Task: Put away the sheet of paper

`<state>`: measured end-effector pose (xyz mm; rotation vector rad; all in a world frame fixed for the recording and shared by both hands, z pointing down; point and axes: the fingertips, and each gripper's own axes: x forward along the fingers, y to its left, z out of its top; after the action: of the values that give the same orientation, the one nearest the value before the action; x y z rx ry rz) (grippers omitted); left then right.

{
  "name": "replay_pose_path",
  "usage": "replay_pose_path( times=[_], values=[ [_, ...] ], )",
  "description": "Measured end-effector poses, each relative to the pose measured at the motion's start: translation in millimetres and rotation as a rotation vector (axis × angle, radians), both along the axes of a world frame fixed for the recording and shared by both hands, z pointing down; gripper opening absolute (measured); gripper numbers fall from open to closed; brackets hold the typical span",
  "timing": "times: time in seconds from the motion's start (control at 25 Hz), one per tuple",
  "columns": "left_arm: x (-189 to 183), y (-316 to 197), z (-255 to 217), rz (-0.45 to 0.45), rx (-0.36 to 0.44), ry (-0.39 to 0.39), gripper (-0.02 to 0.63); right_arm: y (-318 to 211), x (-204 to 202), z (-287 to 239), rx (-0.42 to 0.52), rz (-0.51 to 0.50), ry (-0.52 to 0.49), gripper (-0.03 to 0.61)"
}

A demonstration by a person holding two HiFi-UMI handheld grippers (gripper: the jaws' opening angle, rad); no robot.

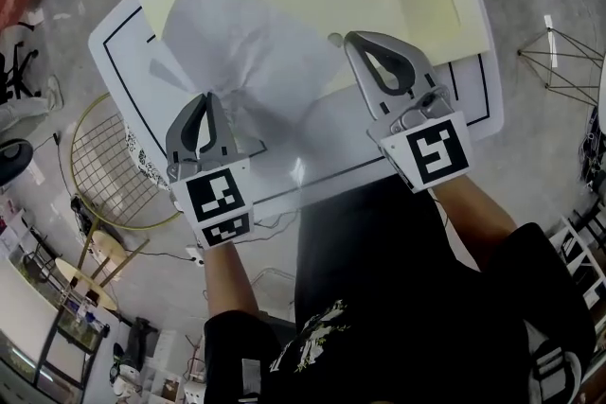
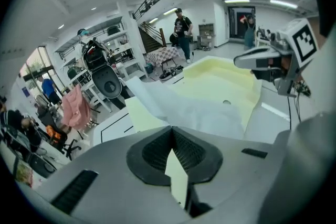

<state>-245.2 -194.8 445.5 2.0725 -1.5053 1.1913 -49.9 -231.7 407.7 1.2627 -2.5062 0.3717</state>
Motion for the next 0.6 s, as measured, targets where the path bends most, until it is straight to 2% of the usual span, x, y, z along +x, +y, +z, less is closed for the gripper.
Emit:
replay_pose_path(
  times=[0.08, 0.28, 0.4, 0.6],
  values=[
    [-0.1, -7.4, 2.3, 0.028, -0.02, -0.047, 0.002, -4.4, 7.9, 2.4, -0.007, 0.019, 0.004, -0.008],
    [4.7, -20.0, 7.7, 0.075, -0.095, -0.094, 0.002, -10.3, 23.8, 6.4, -0.018, 0.055, 0.003, -0.008],
    [8.0, -24.1, 16.8, 0.08, -0.142, -0.085, 0.002, -11.8, 28.8, 14.4, -0.033, 0.07, -0.007, -0.008],
    [12.5, -33.6, 22.9, 0.064, -0.165, -0.07, 0.002, -16.7, 34.2, 22.0, -0.027, 0.08, -0.016, -0.008]
  ],
)
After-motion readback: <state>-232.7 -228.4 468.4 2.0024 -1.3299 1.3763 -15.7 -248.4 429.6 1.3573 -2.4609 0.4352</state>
